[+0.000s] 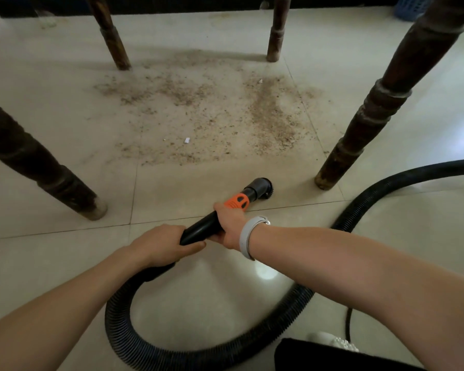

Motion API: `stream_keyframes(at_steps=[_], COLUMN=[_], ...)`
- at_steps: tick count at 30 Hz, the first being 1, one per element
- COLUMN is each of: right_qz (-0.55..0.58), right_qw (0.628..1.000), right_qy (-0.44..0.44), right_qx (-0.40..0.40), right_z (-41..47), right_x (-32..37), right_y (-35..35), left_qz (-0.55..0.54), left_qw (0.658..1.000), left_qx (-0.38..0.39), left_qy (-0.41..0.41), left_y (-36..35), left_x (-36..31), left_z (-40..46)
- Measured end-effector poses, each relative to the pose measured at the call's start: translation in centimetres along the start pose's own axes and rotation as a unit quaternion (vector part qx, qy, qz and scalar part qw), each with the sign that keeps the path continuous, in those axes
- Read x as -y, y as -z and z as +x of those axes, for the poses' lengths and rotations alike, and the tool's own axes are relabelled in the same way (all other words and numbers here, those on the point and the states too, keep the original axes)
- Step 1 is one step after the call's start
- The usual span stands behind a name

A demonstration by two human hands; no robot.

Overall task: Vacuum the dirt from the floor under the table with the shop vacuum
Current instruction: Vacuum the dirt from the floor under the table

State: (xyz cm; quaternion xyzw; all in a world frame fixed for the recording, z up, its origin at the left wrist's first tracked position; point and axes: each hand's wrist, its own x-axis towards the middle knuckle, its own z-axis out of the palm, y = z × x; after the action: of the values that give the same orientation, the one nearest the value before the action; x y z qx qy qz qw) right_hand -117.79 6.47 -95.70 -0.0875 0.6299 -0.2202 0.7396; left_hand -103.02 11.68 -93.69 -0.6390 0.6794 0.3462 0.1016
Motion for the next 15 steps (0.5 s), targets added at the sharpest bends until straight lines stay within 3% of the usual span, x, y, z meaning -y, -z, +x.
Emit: stream_keyframes(at_steps=[6, 15], right_qz=[-0.006, 0.082], right_qw=[1.000, 0.989], right_qy=[0.017, 0.062], right_qx=[-0.023, -0.103], right_z=[0.0, 1.7], right_x=[0.3, 5.2], right_y=[0.4, 5.4], left_qz=[0.050, 0.115], left_qw=[0.998, 0.990], left_qx=[0.022, -0.058], left_qy=[-0.028, -0.053], left_y=[1.3, 1.5], left_x=[-0.3, -6.3], left_z=[0.9, 6.6])
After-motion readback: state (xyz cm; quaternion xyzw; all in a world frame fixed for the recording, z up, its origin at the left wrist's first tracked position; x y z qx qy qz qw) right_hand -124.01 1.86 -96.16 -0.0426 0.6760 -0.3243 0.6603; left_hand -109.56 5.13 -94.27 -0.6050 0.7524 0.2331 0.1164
